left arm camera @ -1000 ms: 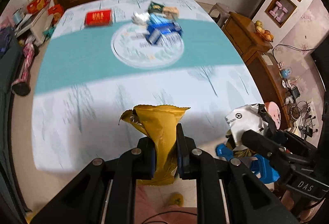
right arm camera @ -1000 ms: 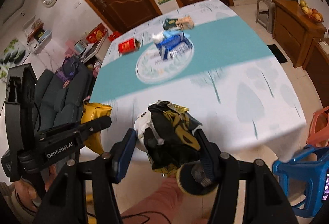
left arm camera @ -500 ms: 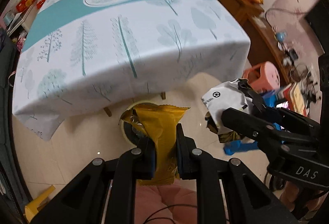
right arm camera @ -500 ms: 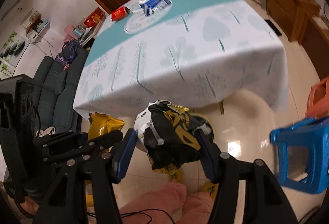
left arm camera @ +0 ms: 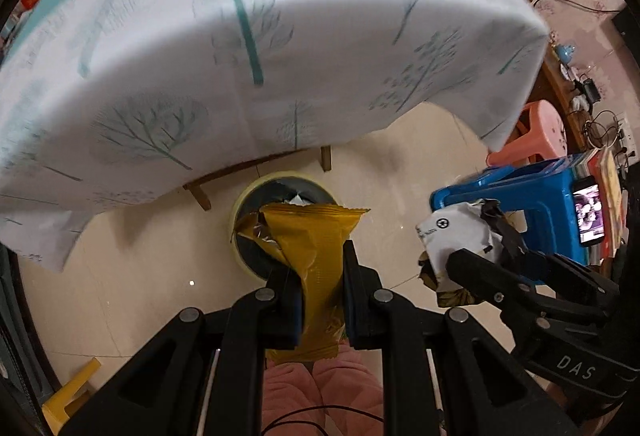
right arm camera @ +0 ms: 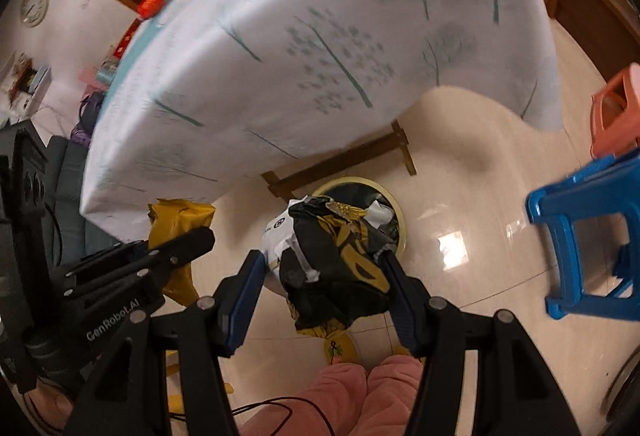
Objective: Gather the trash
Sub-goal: 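Carry the yellow packet and black wrapper with both tools down over the bin, then open both tools to drop the yellow packet and black wrapper into the bin, then move both open tools back over the table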
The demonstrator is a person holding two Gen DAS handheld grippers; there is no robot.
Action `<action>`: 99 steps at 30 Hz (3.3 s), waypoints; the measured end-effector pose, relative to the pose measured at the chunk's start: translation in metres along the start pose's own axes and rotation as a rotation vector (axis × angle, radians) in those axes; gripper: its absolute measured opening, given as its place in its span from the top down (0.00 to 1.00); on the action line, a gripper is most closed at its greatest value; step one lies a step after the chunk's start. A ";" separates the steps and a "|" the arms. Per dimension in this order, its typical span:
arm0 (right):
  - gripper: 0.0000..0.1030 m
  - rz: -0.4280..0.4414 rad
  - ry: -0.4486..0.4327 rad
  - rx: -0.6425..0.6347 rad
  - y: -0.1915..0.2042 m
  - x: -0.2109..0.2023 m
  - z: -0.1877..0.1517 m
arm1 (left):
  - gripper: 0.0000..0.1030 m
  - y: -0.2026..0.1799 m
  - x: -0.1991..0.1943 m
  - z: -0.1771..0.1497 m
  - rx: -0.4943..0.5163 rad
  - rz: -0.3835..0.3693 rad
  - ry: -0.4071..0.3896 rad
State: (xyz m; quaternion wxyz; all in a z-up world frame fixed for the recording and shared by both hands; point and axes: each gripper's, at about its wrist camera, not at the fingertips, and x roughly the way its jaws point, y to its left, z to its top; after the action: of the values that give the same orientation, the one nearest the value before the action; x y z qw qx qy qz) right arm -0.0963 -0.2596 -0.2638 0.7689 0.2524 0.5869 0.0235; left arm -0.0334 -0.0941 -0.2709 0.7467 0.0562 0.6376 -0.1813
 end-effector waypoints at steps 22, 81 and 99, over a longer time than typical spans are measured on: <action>0.40 -0.082 0.044 0.102 -0.049 0.196 -0.021 | 0.43 0.047 0.183 -0.019 0.092 0.014 0.038; 0.17 -0.046 -0.304 -0.077 0.113 -0.179 0.016 | 0.02 0.024 -0.235 -0.012 0.034 0.028 -0.411; 0.17 -0.004 -0.400 -0.275 0.142 -0.234 0.082 | 0.02 0.001 -0.297 0.022 -0.050 0.135 -0.611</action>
State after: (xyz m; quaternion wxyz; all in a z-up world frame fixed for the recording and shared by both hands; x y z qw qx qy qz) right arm -0.0563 -0.2429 0.0189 0.8970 0.1437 0.4149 0.0512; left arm -0.0482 -0.0407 0.0221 0.9152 0.0229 0.3826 -0.1243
